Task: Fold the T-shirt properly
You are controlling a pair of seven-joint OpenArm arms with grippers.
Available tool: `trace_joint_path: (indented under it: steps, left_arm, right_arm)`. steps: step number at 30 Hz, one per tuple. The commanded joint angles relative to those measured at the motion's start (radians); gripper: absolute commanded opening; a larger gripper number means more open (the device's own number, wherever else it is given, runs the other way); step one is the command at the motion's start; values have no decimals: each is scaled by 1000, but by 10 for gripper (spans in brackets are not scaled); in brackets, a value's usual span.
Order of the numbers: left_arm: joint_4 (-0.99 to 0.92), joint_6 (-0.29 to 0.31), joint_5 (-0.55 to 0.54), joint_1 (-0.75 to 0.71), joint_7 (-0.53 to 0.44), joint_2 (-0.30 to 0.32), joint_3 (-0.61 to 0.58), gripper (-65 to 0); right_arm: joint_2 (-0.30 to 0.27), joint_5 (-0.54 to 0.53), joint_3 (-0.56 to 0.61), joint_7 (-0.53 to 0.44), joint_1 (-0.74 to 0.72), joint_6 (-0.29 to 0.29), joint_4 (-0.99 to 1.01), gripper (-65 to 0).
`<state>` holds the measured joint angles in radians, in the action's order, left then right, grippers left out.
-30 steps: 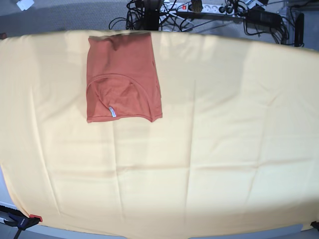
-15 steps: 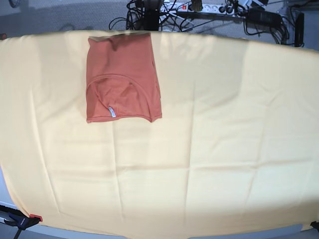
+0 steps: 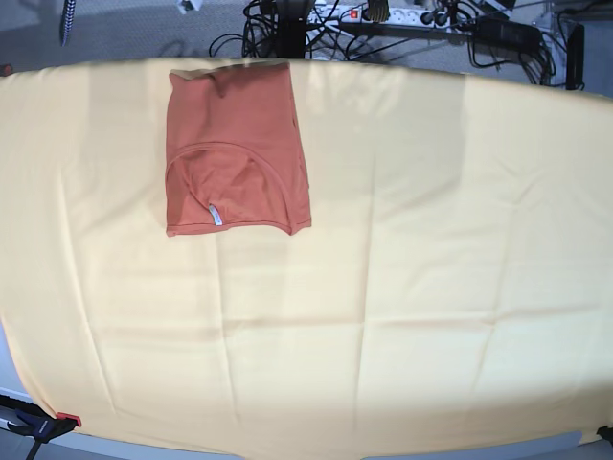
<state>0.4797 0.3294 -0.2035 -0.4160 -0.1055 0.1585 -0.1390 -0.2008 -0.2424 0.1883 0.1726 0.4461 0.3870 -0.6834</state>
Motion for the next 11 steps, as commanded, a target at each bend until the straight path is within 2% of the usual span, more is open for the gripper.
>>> trace_joint_path:
  steps: [1,2,5,7,11]
  left_arm:
    - [16,11,-3,-10,-7,-21,-14,-650]
    - [26,0,-3,-10,-6,-39,-24,-650]
    - [31,-89,18,-9,1,-100,-32,-650]
    - [31,-99,19,-3,0,-143,-32,-650]
    - [31,-98,19,1,1,-167,-32,-650]
  right_arm:
    - [-8,15,5,-5,10,-11,0,-650]
    - [-2,15,17,-5,5,-32,0,-650]
    - [1,12,77,-5,1,-82,0,-650]
    - [0,11,122,-5,-7,-106,0,-650]
    - [3,11,203,-13,-18,-123,-2,-650]
